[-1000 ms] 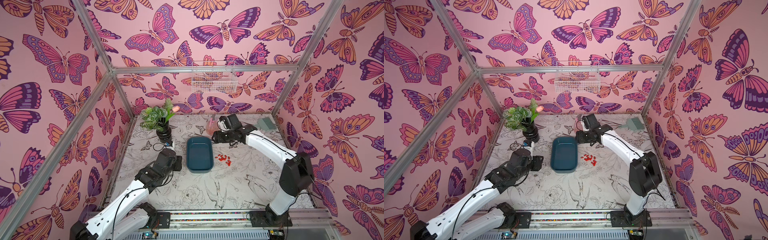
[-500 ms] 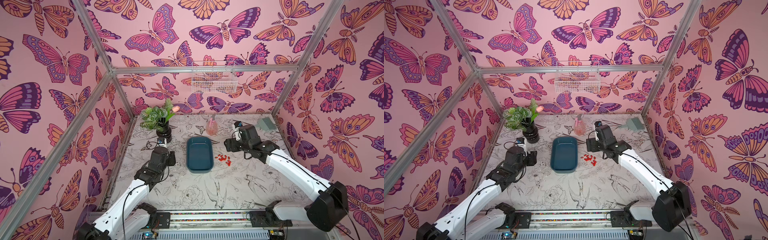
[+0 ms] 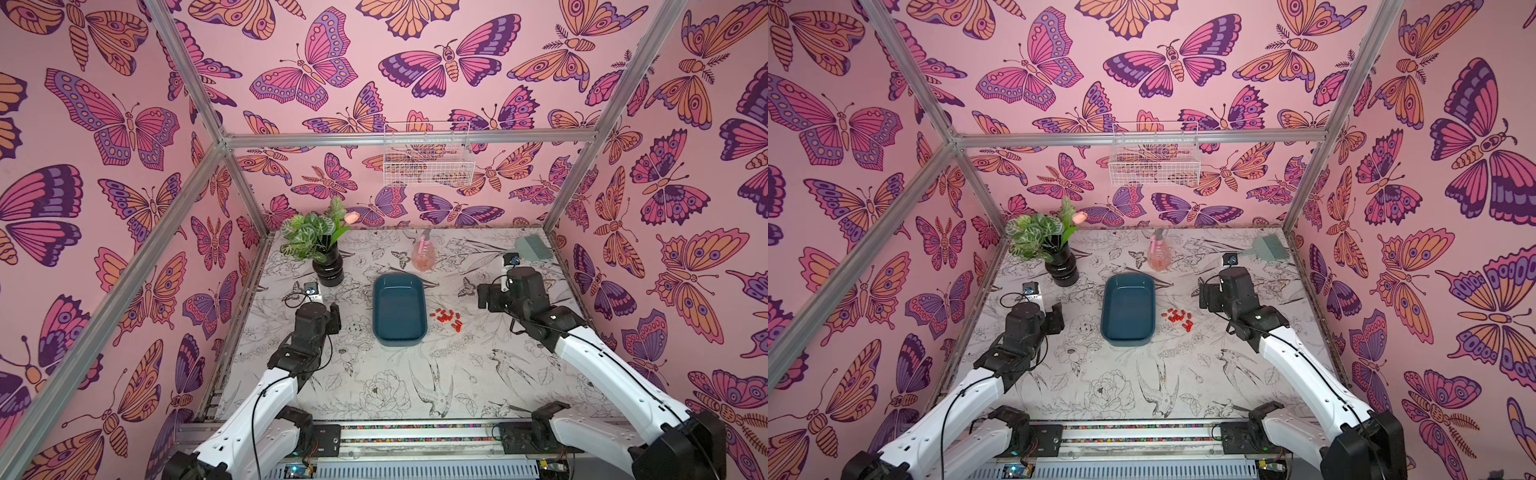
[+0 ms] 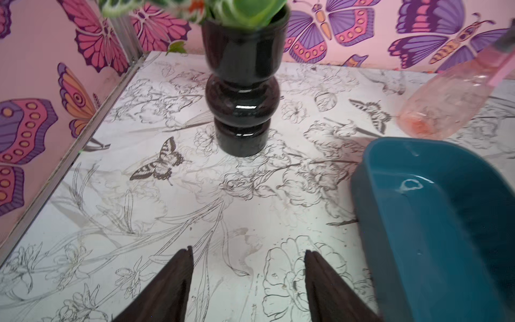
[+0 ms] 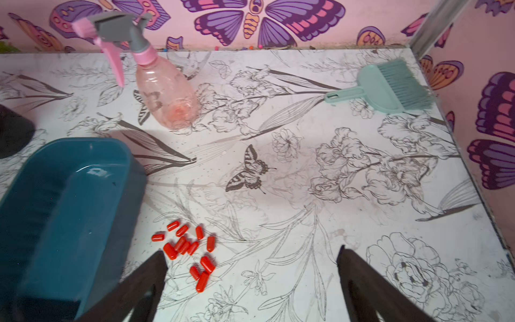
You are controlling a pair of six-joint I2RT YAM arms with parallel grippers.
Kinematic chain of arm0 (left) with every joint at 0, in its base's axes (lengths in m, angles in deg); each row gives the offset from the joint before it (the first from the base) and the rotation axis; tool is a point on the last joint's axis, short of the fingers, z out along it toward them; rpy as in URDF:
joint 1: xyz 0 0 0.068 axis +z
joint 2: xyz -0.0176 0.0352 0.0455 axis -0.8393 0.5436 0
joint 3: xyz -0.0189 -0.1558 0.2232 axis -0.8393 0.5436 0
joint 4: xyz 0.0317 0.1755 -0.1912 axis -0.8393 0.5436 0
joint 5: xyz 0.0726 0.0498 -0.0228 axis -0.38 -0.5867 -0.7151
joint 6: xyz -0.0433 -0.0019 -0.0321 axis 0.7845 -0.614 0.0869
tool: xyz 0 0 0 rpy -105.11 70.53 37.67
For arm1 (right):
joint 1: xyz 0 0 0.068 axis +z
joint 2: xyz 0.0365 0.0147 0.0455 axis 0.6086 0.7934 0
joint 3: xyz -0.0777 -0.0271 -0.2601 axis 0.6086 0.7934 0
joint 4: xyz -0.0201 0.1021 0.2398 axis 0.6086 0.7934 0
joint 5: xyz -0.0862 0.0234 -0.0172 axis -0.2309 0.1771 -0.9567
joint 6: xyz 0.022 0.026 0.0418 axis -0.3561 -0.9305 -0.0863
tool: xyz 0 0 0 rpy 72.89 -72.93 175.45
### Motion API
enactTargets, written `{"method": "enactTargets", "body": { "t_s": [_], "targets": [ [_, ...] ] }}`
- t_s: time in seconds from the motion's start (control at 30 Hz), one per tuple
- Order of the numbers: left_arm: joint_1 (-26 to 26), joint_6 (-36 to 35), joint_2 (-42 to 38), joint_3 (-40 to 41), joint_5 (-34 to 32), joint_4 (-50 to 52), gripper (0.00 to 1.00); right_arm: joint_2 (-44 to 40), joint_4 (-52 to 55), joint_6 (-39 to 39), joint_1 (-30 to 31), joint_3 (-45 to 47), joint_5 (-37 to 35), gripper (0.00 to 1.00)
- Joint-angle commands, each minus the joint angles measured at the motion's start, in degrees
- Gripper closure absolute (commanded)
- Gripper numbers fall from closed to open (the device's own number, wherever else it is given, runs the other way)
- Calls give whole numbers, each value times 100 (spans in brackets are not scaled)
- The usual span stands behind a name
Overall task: Take the screw protection sleeves out of the storage box
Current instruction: Reset both arms
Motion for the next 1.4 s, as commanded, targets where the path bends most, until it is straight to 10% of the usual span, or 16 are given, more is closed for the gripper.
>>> {"method": "enactTargets", "body": {
  "t_s": [0.0,0.43,0.9,1.37],
  "targets": [
    [130,-620,140,228,-278,-1175,31,-307,-751,482,-68,484,-108,1],
    [649,-1578,2100,1169,-27,-4971,23,-405,-3751,1116,-742,2548,-1347,1],
    [1738,-1031,3737,662,1489,-5441,16,2135,-6324,1485,-1536,2412,-749,2],
    [1891,-1299,3673,427,2604,-5096,0,2468,-6801,906,-2038,2575,-533,1]
  ]
}}
